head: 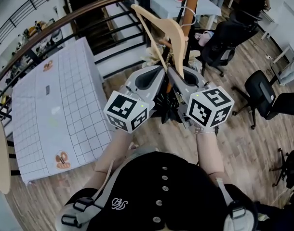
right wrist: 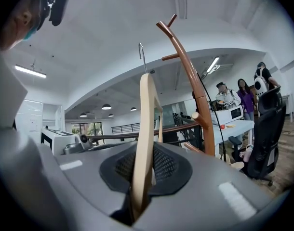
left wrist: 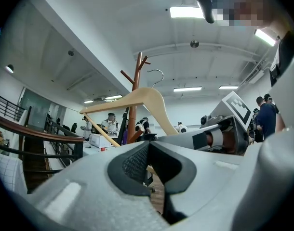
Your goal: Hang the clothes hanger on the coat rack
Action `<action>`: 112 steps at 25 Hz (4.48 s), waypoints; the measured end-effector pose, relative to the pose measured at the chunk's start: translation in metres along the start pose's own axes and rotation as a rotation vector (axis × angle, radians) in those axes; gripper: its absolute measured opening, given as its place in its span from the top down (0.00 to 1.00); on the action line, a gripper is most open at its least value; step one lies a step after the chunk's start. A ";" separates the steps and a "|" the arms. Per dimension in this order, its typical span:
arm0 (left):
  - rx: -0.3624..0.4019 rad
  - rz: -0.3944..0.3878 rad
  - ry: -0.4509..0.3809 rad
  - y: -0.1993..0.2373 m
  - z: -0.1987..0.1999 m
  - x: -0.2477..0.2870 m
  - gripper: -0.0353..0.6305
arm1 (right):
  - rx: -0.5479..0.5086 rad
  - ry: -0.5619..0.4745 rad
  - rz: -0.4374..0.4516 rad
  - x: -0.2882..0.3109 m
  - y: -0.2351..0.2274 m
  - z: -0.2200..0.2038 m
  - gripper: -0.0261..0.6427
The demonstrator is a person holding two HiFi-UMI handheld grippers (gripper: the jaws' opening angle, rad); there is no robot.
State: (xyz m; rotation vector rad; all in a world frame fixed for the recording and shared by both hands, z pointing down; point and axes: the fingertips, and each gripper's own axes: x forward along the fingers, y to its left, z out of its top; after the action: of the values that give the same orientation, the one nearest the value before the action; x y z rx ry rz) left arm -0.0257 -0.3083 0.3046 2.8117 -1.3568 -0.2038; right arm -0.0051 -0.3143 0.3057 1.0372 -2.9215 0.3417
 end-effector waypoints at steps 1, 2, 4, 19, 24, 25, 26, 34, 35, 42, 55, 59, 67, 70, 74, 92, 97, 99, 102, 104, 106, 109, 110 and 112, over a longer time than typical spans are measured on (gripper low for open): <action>0.002 -0.007 0.000 0.001 0.002 0.001 0.95 | 0.001 -0.002 -0.003 0.002 0.000 0.001 0.92; 0.004 -0.013 0.000 0.003 0.003 0.001 0.95 | 0.002 -0.003 -0.007 0.004 0.000 0.002 0.92; 0.004 -0.023 0.003 0.007 0.006 0.001 0.95 | 0.007 -0.005 -0.020 0.008 0.001 0.003 0.92; -0.010 -0.072 0.000 0.041 0.024 0.014 0.95 | 0.077 -0.051 -0.061 0.036 -0.007 0.040 0.91; 0.008 -0.085 -0.015 0.051 0.033 0.023 0.95 | 0.087 -0.071 -0.087 0.043 -0.019 0.057 0.91; 0.013 -0.089 -0.018 0.052 0.036 0.025 0.95 | 0.083 -0.073 -0.092 0.044 -0.021 0.060 0.91; 0.019 -0.095 -0.020 0.053 0.038 0.028 0.95 | 0.077 -0.074 -0.096 0.045 -0.023 0.063 0.91; 0.059 -0.117 -0.053 0.056 0.057 0.049 0.95 | 0.081 -0.085 -0.121 0.053 -0.038 0.088 0.91; 0.066 -0.119 -0.059 0.056 0.061 0.052 0.95 | 0.087 -0.090 -0.120 0.054 -0.040 0.093 0.91; 0.106 -0.121 -0.092 0.062 0.085 0.072 0.95 | 0.100 -0.112 -0.116 0.065 -0.051 0.118 0.92; 0.116 -0.085 -0.113 0.094 0.099 0.092 0.95 | 0.134 -0.107 -0.117 0.087 -0.079 0.145 0.92; 0.114 -0.089 -0.115 0.097 0.100 0.098 0.95 | 0.150 -0.115 -0.110 0.092 -0.083 0.153 0.92; 0.105 -0.106 -0.117 0.095 0.100 0.106 0.95 | 0.233 -0.116 -0.081 0.100 -0.082 0.159 0.92; 0.096 -0.112 -0.119 0.095 0.100 0.106 0.95 | 0.252 -0.105 -0.082 0.103 -0.083 0.156 0.92; 0.096 -0.111 -0.119 0.096 0.101 0.104 0.95 | 0.247 -0.093 -0.086 0.104 -0.082 0.153 0.92; 0.089 -0.122 -0.101 0.089 0.089 0.102 0.95 | 0.247 -0.145 -0.059 0.100 -0.073 0.148 0.75; 0.088 -0.122 -0.093 0.087 0.086 0.100 0.95 | 0.227 -0.162 -0.043 0.095 -0.067 0.149 0.72; 0.087 -0.119 -0.092 0.087 0.086 0.098 0.95 | 0.200 -0.163 -0.037 0.093 -0.063 0.149 0.69; 0.088 -0.119 -0.091 0.085 0.086 0.096 0.95 | 0.174 -0.176 -0.026 0.088 -0.057 0.150 0.66; 0.094 -0.127 -0.085 0.082 0.085 0.096 0.95 | 0.184 -0.191 -0.008 0.084 -0.053 0.151 0.64; 0.105 -0.136 -0.080 0.078 0.085 0.094 0.95 | 0.194 -0.206 0.011 0.080 -0.048 0.153 0.63; 0.113 -0.139 -0.088 0.074 0.089 0.089 0.95 | 0.202 -0.223 0.047 0.074 -0.037 0.158 0.60; 0.113 -0.140 -0.091 0.073 0.090 0.088 0.95 | 0.205 -0.228 0.058 0.072 -0.034 0.159 0.59; 0.114 -0.142 -0.090 0.070 0.090 0.086 0.95 | 0.211 -0.237 0.077 0.069 -0.030 0.162 0.57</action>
State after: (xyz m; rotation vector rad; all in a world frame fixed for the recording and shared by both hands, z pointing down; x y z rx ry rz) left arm -0.0377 -0.4150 0.2107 3.0315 -1.2218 -0.2656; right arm -0.0317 -0.4140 0.1602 1.0574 -3.1996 0.5792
